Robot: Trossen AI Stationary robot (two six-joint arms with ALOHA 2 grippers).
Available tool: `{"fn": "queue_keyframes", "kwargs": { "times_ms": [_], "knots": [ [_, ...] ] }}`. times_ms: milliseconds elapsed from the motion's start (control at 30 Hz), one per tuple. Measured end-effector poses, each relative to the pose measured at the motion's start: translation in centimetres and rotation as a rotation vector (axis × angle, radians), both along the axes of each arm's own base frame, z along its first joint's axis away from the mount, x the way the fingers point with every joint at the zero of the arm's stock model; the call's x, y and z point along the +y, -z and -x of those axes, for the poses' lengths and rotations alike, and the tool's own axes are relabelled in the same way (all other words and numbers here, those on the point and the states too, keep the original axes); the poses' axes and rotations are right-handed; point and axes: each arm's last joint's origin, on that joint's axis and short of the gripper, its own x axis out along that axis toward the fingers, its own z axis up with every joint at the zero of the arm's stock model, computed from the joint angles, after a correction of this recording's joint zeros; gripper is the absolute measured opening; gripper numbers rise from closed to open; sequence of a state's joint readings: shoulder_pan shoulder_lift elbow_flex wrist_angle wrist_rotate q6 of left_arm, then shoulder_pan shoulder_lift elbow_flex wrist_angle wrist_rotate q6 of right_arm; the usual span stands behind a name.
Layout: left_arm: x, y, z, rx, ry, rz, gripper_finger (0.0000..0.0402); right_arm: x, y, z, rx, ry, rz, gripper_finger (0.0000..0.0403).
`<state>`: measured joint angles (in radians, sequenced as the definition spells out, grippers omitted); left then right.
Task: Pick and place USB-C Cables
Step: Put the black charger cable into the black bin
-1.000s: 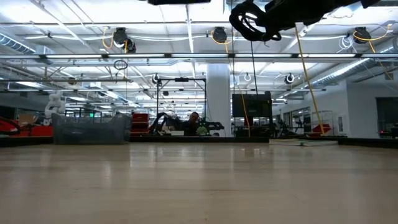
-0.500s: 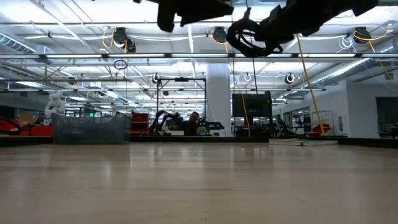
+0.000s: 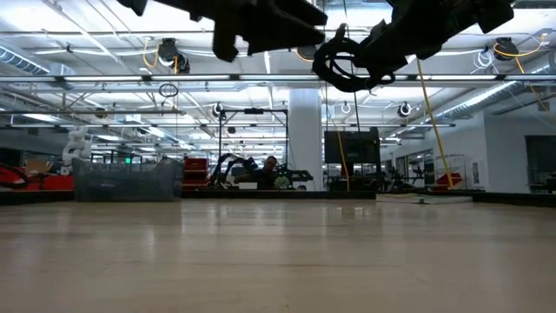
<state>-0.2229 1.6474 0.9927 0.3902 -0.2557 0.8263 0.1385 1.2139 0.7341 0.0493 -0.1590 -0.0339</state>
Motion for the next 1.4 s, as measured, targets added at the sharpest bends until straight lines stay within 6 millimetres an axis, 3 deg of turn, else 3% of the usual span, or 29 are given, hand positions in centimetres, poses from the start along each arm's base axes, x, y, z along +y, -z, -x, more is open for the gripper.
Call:
{"fn": "queue_keyframes", "kwargs": {
  "times_ms": [533, 933, 1400],
  "knots": [
    [0.9, 2.5, -1.6, 0.016, 0.124, -0.041, 0.0236, 0.2, 0.6, -0.7, 0.003, -0.049, -0.024, 0.0064],
    [1.2, 2.5, -1.7, 0.013, 0.138, -0.037, 0.0151, 0.2, 0.6, -0.7, 0.004, -0.051, -0.024, 0.0064],
    [1.2, 2.5, -1.7, 0.016, 0.149, -0.062, 0.0105, 0.2, 0.6, -0.7, 0.002, -0.070, -0.033, 0.0065]
  ]
}}
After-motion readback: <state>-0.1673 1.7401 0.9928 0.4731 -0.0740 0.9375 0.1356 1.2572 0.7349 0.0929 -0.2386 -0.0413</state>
